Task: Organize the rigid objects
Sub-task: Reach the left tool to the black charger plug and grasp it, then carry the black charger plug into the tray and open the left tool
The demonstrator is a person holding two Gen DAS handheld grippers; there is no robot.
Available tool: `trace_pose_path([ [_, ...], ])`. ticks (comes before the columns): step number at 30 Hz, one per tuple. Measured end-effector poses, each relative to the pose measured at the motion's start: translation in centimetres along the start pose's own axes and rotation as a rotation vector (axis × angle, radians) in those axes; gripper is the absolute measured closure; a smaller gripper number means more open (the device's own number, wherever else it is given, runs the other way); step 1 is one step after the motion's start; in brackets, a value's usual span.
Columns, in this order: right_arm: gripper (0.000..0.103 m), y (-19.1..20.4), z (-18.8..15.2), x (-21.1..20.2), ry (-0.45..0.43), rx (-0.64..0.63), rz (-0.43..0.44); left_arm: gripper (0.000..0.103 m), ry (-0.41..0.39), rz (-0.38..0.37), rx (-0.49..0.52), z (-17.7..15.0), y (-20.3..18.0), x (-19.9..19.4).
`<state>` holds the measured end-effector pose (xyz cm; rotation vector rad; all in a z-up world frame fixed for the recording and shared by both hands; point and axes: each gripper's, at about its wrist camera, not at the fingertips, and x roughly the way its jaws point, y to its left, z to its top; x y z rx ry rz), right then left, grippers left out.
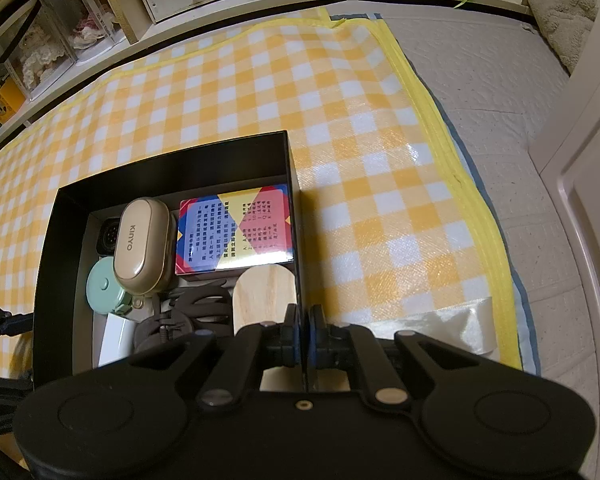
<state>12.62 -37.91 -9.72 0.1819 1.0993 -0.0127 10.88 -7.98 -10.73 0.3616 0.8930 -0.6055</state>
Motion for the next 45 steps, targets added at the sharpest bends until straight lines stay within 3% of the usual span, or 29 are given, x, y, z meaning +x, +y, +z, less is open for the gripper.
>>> trace_pose_path([
  [2, 0.097, 0.0, 0.0, 0.0, 0.0, 0.0, -0.001, 0.049, -0.001, -0.003, -0.016, 0.1, 0.2, -0.1],
  [20, 0.097, -0.3, 0.0, -0.1, -0.003, 0.003, 0.001, 0.049, -0.019, 0.004, -0.103, 0.3, 0.7, -1.1],
  [32, 0.098, -0.2, 0.0, -0.2, -0.003, 0.002, 0.001, 0.049, -0.176, 0.005, -0.165, 2.2, 1.0, -5.6],
  [38, 0.098, -0.3, 0.1, -0.3, -0.003, 0.001, 0.002, 0.049, -0.233, -0.045, -0.023, 4.3, -1.4, -7.4],
  [45, 0.097, -0.3, 0.1, -0.4, -0.003, 0.003, 0.007, 0.049, -0.118, -0.087, 0.265, 6.2, -3.6, -5.4],
])
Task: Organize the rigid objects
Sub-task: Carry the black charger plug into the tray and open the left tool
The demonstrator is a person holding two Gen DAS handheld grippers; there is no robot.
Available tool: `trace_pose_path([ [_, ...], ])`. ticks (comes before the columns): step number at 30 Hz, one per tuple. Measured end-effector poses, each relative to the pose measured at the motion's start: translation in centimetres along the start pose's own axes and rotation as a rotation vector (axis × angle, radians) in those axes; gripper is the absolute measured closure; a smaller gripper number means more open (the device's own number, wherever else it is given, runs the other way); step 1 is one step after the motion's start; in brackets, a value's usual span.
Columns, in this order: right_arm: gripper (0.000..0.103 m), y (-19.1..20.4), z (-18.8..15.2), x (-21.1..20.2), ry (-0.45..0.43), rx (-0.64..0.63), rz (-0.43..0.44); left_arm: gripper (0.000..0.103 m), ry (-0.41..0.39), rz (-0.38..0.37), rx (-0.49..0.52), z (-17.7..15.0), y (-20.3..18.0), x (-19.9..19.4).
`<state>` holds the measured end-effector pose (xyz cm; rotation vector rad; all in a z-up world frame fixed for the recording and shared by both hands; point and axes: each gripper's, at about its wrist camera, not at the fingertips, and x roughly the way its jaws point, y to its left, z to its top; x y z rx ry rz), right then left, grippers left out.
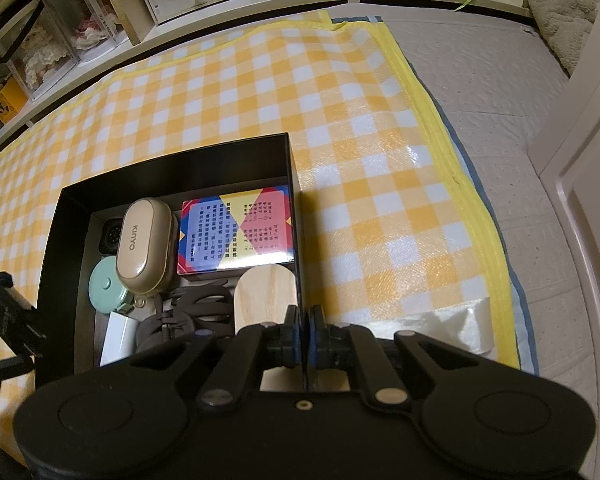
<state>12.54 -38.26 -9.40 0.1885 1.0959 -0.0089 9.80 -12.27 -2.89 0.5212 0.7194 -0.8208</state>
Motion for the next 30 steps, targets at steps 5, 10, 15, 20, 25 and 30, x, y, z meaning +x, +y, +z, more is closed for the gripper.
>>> trace_pose_path([
  [5, 0.097, 0.0, -0.1, -0.1, -0.001, -0.005, 0.001, 0.049, 0.056, -0.076, 0.178, 1.2, -0.2, 1.0],
  [10, 0.097, 0.1, -0.1, 0.0, 0.001, -0.005, 0.004, 0.049, 0.147, -0.129, 0.351, 1.7, -0.7, 1.7],
  [15, 0.097, 0.1, 0.0, 0.0, 0.0, -0.007, 0.004, 0.049, 0.218, -0.178, 0.424, 1.7, -1.1, 2.7],
  [20, 0.097, 0.1, 0.0, 0.0, 0.0, -0.006, 0.005, 0.049, 0.246, -0.229, 0.417, 1.6, -1.5, 3.5],
  [25, 0.097, 0.1, -0.1, 0.0, 0.001, -0.006, 0.005, 0.035, 0.242, -0.211, 0.372, 1.6, -1.1, 4.1],
  [30, 0.097, 0.1, 0.0, 0.0, 0.001, -0.006, 0.006, 0.029, 0.237, -0.214, 0.323, 1.7, -0.3, 4.2],
])
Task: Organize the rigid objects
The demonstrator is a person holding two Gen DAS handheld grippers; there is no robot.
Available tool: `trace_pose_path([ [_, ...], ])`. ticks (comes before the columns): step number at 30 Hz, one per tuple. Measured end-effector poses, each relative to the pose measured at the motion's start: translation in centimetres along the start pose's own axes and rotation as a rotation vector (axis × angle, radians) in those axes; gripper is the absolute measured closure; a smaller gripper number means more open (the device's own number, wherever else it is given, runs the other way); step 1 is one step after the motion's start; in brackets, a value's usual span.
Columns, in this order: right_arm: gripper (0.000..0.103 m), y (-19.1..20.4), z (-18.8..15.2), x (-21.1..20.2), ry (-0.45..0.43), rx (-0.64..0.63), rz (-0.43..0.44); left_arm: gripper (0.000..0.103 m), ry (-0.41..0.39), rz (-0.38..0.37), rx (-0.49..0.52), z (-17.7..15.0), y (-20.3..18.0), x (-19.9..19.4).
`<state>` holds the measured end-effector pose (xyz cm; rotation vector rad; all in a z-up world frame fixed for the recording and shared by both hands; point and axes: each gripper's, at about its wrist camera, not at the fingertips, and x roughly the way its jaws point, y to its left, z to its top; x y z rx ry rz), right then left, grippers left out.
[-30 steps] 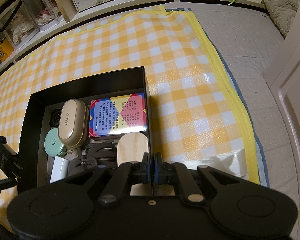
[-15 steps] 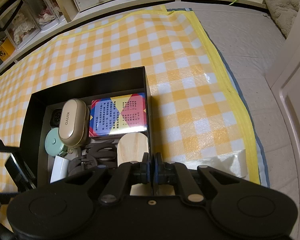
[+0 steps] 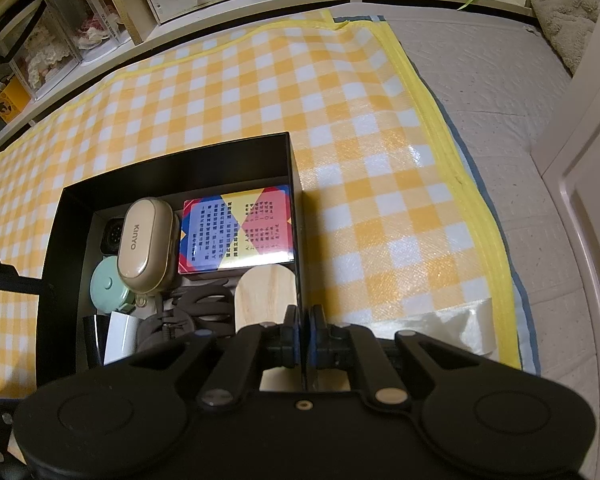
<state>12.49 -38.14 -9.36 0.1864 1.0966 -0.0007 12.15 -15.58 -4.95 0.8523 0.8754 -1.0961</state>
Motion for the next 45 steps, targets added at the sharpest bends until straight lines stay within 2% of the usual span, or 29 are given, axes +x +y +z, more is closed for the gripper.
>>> trace_pose_path([
  [3, 0.097, 0.0, 0.0, 0.0, 0.0, 0.0, 0.0, 0.025, -0.006, -0.001, -0.029, -0.1, 0.3, -0.1],
  [7, 0.097, 0.0, 0.0, 0.0, 0.0, 0.0, 0.001, 0.008, -0.034, -0.033, -0.098, -0.3, 1.0, -0.7],
  [12, 0.097, 0.0, 0.0, 0.0, 0.0, 0.0, 0.001, 0.003, -0.076, -0.055, -0.172, -0.6, 1.2, -1.6],
  [18, 0.097, 0.0, 0.0, 0.0, 0.001, -0.001, 0.001, 0.0, -0.125, -0.015, -0.227, -0.8, 1.0, -2.8],
  [23, 0.097, 0.0, 0.0, 0.0, 0.001, -0.001, 0.0, 0.0, -0.168, -0.002, -0.373, -0.8, 1.5, -3.9],
  [26, 0.097, 0.0, 0.1, 0.0, 0.001, 0.002, 0.002, 0.0, -0.18, 0.067, -0.444, -0.5, 1.4, -4.5],
  [30, 0.097, 0.0, 0.0, 0.1, 0.003, 0.002, 0.0, 0.0, -0.179, 0.215, -0.528, 0.0, 0.5, -5.3],
  [32, 0.097, 0.1, 0.0, 0.1, 0.003, 0.002, -0.001, 0.0, -0.17, 0.262, -0.568, 0.3, 0.2, -5.6],
  [40, 0.097, 0.0, -0.1, -0.4, -0.004, 0.007, 0.0, 0.0, -0.211, 0.296, -0.727, 0.0, -0.7, -6.8],
  [45, 0.095, 0.2, -0.4, -2.5, -0.052, 0.002, 0.005, 0.0, -0.229, 0.325, -0.788, -0.3, -1.4, -7.3],
])
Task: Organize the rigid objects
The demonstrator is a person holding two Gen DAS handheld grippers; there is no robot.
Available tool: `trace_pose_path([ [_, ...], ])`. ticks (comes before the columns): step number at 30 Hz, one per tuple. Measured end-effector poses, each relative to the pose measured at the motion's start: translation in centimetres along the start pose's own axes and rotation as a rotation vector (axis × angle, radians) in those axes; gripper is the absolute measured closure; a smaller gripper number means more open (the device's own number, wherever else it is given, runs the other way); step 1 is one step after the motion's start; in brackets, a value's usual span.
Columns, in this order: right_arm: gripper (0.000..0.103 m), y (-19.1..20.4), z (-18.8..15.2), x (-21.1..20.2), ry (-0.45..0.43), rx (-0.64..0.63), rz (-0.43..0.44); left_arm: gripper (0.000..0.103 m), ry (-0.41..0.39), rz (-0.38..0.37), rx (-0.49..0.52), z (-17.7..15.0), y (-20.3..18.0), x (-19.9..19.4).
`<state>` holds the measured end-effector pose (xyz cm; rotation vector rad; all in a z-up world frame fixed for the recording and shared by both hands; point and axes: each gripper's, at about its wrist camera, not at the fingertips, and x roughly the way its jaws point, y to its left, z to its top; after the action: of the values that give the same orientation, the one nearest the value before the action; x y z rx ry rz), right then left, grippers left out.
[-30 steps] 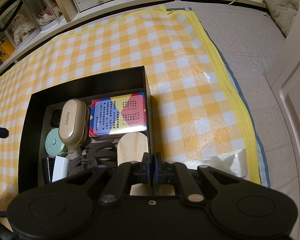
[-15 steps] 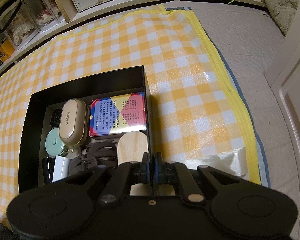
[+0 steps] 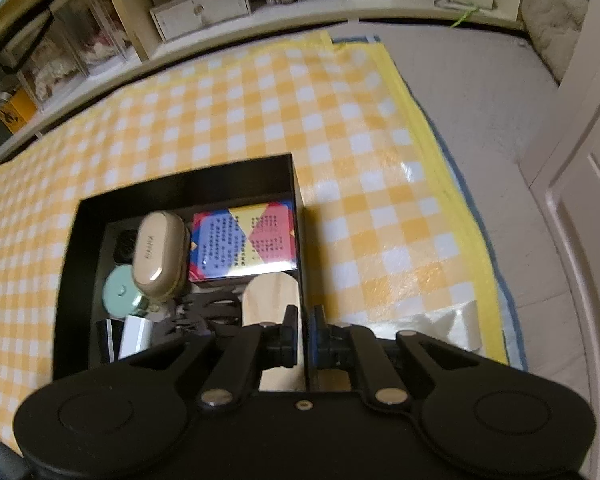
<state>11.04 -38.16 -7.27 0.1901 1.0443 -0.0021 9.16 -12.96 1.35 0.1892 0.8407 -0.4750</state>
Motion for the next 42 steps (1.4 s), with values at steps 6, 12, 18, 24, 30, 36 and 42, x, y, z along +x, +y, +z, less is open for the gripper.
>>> trace_pose_path([
  [6, 0.086, 0.9, -0.5, -4.3, -0.086, -0.005, 0.007, 0.0, -0.02, 0.049, -0.043, -0.7, 0.1, -1.2],
  [12, 0.053, 2.8, -2.7, -8.9, -0.169, -0.061, 0.006, 0.0, -0.054, 0.134, -0.053, -1.8, 0.4, -2.2],
  [18, 0.019, 4.6, -5.2, -12.4, -0.261, -0.068, -0.026, 0.0, -0.082, 0.132, -0.075, -2.7, 0.7, -3.8],
  [24, 0.001, 5.6, -7.2, -14.4, -0.318, -0.056, -0.092, 0.0, -0.115, 0.105, -0.09, -3.9, 1.3, -5.4],
  [30, 0.0, 6.7, -9.3, -15.1, -0.351, -0.049, -0.163, 0.0, -0.123, 0.09, -0.11, -5.2, 1.8, -6.7],
  [36, 0.0, 7.7, -11.0, -14.6, -0.351, -0.05, -0.215, 0.0, -0.106, 0.07, -0.113, -6.4, 2.6, -7.4],
  [42, 0.0, 7.5, -11.7, -13.8, -0.338, -0.025, -0.186, 0.0, -0.09, 0.107, -0.092, -7.5, 3.0, -7.1],
])
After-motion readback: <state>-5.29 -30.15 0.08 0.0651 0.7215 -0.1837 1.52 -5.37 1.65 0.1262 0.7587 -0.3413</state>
